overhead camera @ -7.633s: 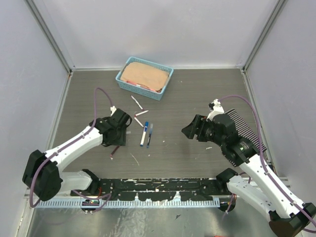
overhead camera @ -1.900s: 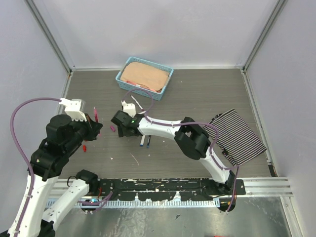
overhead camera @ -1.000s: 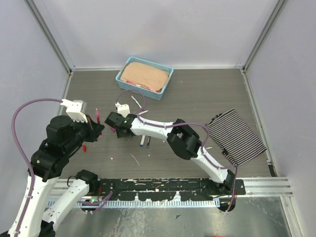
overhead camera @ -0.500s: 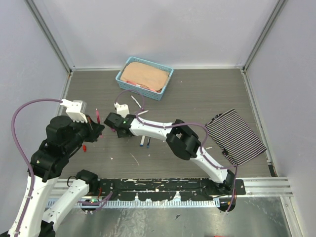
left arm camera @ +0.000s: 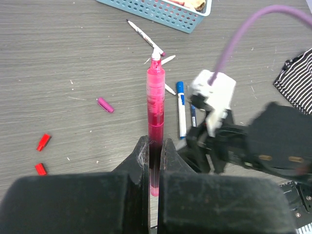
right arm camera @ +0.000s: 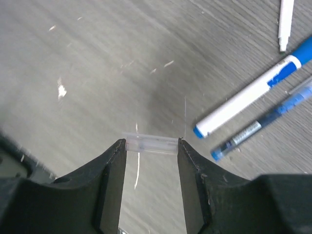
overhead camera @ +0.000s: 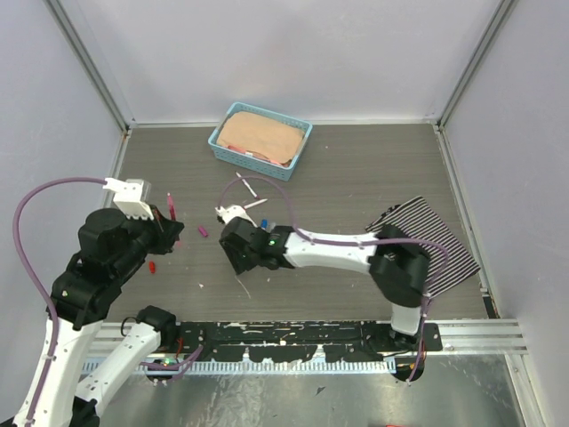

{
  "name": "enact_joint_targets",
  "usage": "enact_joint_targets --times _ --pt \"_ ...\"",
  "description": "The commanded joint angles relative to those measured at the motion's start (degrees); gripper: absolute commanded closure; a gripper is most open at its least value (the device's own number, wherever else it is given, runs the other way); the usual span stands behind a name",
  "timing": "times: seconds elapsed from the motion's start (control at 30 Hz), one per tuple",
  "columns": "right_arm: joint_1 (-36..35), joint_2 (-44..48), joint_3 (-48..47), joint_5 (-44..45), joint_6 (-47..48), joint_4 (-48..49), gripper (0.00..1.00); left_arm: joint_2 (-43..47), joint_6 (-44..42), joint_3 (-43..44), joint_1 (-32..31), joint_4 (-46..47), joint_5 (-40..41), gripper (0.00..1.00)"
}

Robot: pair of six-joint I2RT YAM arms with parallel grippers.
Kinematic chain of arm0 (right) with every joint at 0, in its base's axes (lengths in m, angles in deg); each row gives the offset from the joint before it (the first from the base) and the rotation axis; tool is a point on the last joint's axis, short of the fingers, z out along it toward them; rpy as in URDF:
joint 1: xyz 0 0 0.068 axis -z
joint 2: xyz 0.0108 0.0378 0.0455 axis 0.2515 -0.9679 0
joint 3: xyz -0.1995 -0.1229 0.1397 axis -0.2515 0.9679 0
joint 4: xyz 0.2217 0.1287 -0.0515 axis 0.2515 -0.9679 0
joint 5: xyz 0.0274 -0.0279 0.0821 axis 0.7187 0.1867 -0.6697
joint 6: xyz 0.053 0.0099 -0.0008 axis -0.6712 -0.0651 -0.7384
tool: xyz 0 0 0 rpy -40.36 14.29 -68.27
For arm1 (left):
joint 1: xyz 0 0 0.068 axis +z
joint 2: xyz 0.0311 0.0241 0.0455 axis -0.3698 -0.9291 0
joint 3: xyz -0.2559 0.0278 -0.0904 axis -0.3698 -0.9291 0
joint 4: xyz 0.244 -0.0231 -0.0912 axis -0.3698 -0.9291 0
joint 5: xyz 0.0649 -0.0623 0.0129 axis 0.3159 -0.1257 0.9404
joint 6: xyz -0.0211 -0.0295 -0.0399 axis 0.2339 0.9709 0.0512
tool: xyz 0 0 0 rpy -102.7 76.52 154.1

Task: Insert the pens into the pen caps
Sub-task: Pick up the pen cap from the center of the board, then place the pen cap at the center of the board.

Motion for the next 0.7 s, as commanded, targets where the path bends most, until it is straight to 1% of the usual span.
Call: enact_joint_targets --times 0.0,0.07,0.13,0.27,0.43,0.6,0.67 --pt "0.0 11.8 9.9 -5.7 9.0 5.1 0.64 -0.8 -0.2 0.0 0.3 2.4 -3.3 1.00" --pt "0.1 15.1 15.4 -7.5 11.4 3.9 0.64 -2.2 0.3 -0.7 0.3 2.4 -5.3 1.00" --pt "0.0 17.6 19.3 -8.9 13.4 0.8 0.64 -3.5 0.9 -1.2 0.3 4.6 -7.2 1.00" --pt "0.0 20.6 24.7 -8.1 16.7 -4.3 0.64 -5.0 1.9 -2.0 0.3 7.0 -9.5 1.00" --pt "0.1 21.8 26.3 -8.2 20.0 -6.7 0.64 -6.1 1.9 -2.1 0.3 8.1 -9.8 1.00" --pt "0.2 19.8 25.6 -10.7 22.7 -7.2 0.61 -6.5 2.3 -2.3 0.3 8.2 -10.0 1.00" --pt "0.3 18.7 25.2 -11.7 23.4 -7.3 0.58 -6.5 2.3 -2.3 0.3 8.2 -10.0 1.00"
